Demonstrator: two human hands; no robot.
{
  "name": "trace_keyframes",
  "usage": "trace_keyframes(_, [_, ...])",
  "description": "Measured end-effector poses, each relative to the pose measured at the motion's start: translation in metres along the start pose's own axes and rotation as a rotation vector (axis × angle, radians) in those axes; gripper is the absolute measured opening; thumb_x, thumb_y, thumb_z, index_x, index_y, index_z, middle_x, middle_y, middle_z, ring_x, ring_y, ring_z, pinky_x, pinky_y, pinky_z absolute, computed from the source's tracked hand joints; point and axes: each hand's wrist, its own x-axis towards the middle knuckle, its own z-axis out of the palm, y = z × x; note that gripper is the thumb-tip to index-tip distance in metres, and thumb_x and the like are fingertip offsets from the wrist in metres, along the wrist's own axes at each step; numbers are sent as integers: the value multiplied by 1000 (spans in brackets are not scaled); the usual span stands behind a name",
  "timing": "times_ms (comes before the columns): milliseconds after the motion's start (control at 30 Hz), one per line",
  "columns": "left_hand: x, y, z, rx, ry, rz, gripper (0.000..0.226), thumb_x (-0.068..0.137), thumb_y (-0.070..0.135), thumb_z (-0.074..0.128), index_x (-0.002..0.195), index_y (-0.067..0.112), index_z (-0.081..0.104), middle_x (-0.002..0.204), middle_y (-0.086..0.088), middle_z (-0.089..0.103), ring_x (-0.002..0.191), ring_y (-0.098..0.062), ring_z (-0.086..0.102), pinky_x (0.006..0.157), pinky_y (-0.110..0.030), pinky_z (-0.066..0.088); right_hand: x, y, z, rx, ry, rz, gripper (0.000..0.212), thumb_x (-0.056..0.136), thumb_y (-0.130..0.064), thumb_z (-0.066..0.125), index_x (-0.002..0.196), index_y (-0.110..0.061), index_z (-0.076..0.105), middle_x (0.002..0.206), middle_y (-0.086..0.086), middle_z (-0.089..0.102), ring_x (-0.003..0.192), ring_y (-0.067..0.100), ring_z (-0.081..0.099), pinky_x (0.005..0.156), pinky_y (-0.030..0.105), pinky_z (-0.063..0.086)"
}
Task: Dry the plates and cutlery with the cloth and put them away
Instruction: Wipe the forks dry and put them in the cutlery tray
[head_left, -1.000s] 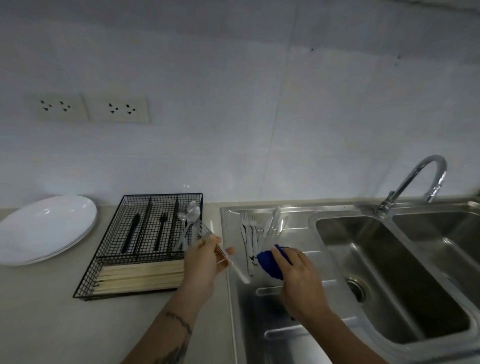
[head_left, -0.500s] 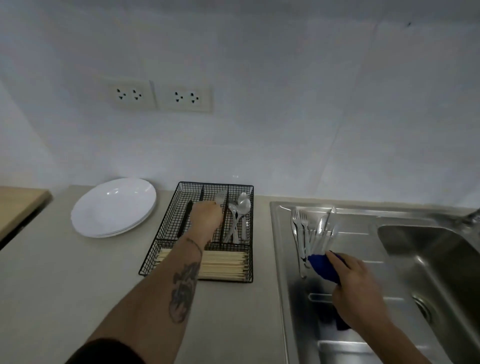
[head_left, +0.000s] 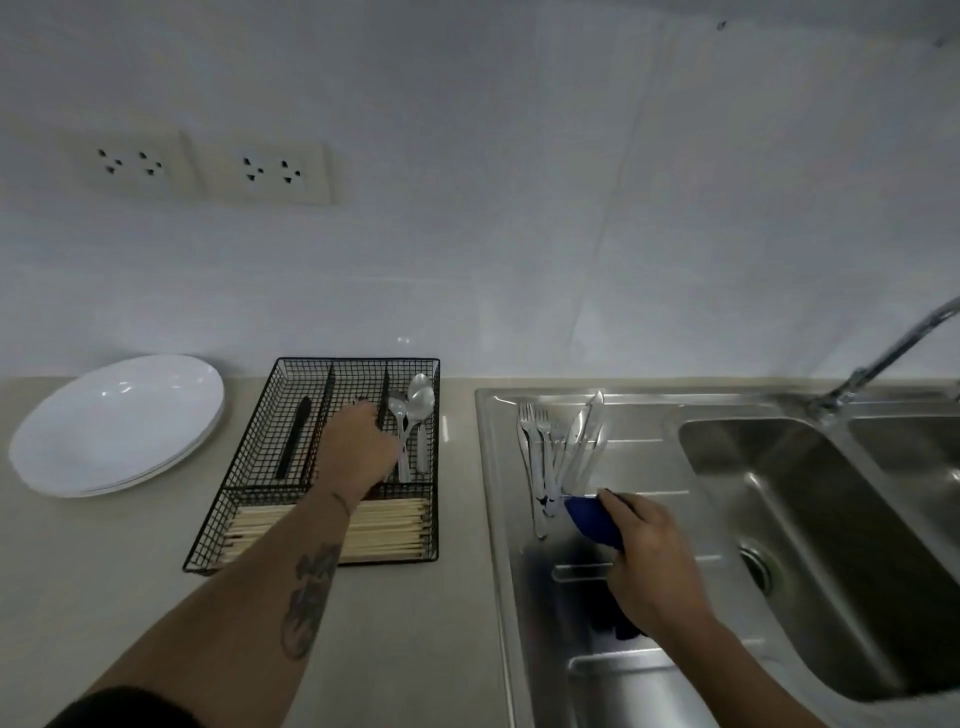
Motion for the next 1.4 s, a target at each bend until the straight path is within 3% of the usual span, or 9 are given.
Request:
trace_keyframes(100, [-14,30,27,-48,49,201,23,85,5,57,103,12,70,101,-7,67,89,-24,64,74,-32,54,-3,9,-3,9,5,40,67,72,1,69,136,-13,53,129,8,58,117,27,50,100,39,44])
trace_keyframes(200, [-32,64,63,-104,-111,253,21,90,11,54,99,16,72,101,-1,69,89,-18,65,81,-33,56,-5,17,-4,-3,-2,72,67,74,-1,68,137,-14,51,131,7,56,120,25,48,102,36,40])
trace_keyframes(433, [-52,105,142,-49,-197,53,21,91,16,50,71,12,57,76,-2,60,64,-13,55,56,-28,46,-9,47,-2,44,21,88,72,59,9,66,128,-10,60,123,8,62,111,30,55,94,36,45])
trace_keyframes(600, [-49,124,165,79,-167,21,22,89,20,62,108,9,60,109,-8,58,95,-24,61,80,-35,54,-12,71,3,94,65,65,77,46,15,62,119,-9,65,113,7,65,99,32,62,85,34,49])
trace_keyframes(700, [-44,130,167,126,-167,-28,29,86,18,66,112,7,58,112,-9,57,98,-26,61,80,-34,54,-13,83,5,120,66,48,74,49,13,58,120,-9,65,114,7,65,100,31,61,85,33,48])
trace_keyframes(867, [-42,139,156,92,-196,-152,10,84,16,64,89,7,61,85,-5,63,69,-17,61,46,-23,42,-6,98,0,107,32,35,73,50,10,59,120,-9,65,114,8,66,100,32,61,90,32,45])
trace_keyframes(1067, [-43,134,121,-102,-266,-246,31,93,23,59,67,10,47,70,-4,55,57,-14,50,53,-22,43,8,88,-18,172,18,5,71,61,8,61,129,-12,59,125,7,61,111,29,55,99,36,45])
trace_keyframes(1200, [-56,128,86,2,-309,-150,20,91,19,52,84,1,59,81,-8,60,66,-18,55,58,-25,44,17,65,-34,215,62,-16,69,69,7,63,134,-15,54,129,4,56,115,24,51,100,37,44])
trace_keyframes(1400, [-109,133,48,163,-285,213,11,86,17,58,93,20,65,88,5,63,78,-12,58,65,-24,43,23,14,-39,207,222,-120,72,61,10,74,128,-13,59,124,7,60,111,26,55,94,31,47])
